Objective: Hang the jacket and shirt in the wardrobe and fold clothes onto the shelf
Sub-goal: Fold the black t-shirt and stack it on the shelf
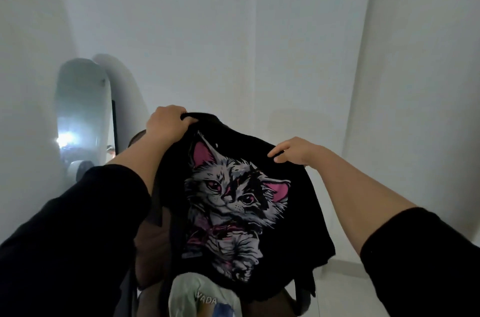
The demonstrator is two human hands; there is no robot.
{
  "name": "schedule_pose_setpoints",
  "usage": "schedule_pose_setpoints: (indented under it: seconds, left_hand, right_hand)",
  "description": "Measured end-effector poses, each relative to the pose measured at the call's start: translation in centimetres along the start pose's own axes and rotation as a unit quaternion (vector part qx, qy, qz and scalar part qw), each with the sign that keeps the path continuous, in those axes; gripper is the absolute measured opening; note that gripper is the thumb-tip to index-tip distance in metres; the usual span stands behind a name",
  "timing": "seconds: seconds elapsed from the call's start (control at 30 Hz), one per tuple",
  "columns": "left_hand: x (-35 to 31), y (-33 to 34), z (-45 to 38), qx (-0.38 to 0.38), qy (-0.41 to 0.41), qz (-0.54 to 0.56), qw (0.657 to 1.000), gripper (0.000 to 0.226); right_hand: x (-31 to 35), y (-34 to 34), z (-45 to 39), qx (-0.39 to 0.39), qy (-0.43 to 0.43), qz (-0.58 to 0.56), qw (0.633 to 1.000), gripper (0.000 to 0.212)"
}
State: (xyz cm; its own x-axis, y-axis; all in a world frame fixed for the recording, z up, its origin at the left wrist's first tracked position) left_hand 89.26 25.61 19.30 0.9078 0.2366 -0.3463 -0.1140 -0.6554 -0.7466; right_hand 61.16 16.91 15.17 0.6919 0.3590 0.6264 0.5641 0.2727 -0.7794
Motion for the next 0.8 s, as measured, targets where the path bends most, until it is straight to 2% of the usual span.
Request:
schedule_pose_setpoints:
  seconds: [0.07,0.13,0.2,0.23,0.27,0.33,0.4,0.47,0.57,0.63,0.7,0.8]
  left_hand:
    - [0.4,0.3,0.0,0.028,-0.002,0.025,0.999,0.033]
    - [0.4,0.6,0.2,0.065,-0.003,0.057,0.996,0.031]
    - [0.0,1.0,0.4,0.096,0.007,0.09,0.991,0.019]
    - [-0.4,1.1,0.6,0.112,0.021,0.105,0.988,0.013]
    - [-0.9,1.3,0.8,0.126,0.041,0.117,0.984,0.016]
    - [-2.0,1.8,1.1,0.15,0.069,0.147,0.975,0.035]
    - [-3.3,2.4,1.5,0.181,0.06,0.191,0.963,0.036]
    - [-4.6,3.1,2.0,0.209,0.038,0.228,0.95,0.014]
    - [-6.2,3.6,2.3,0.199,0.047,0.164,0.965,0.05]
    - [-6.8,4.0,2.6,0.159,0.076,0.097,0.98,0.059]
    - [-6.9,4.6,2.7,0.132,0.09,0.058,0.985,0.052]
    - [-6.6,4.8,2.7,0.114,0.093,0.045,0.988,0.032]
  right_hand:
    - [0.1,0.2,-0.4,0.022,0.046,-0.004,0.999,0.03]
    - [0.0,0.6,-1.3,0.025,0.105,-0.089,0.99,0.027]
    - [0.5,0.9,-1.8,0.014,0.149,-0.194,0.969,0.017]
    - [0.9,1.0,-2.0,0.001,0.153,-0.254,0.955,0.008]
    - [1.5,1.1,-2.1,-0.011,0.148,-0.315,0.938,0.008]
    - [2.7,1.0,-2.5,-0.006,0.119,-0.432,0.894,0.015]
    - [3.7,1.0,-2.5,0.035,0.076,-0.493,0.866,0.025]
    - [4.4,1.1,-2.4,0.071,0.035,-0.475,0.876,0.034]
    - [4.7,1.2,-2.1,0.071,-0.009,-0.405,0.911,0.037]
    - [4.6,1.2,-2.0,0.08,-0.026,-0.392,0.916,0.038]
    - [4.3,1.1,-1.7,0.101,-0.047,-0.382,0.917,0.038]
    - [3.9,0.5,-1.1,0.119,-0.076,-0.356,0.924,0.036]
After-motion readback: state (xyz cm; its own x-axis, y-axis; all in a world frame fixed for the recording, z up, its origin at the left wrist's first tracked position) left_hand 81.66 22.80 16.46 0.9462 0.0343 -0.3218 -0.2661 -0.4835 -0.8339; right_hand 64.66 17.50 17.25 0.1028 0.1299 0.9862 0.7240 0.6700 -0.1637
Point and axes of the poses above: each hand's wrist, its own z-axis away from the middle knuckle, its own y-axis out of the palm, x = y × z, the point moved 1 cm from there along -z, towards the middle knuckle, and after that the axes turned 3 degrees about -x, right-handed, at the moved point
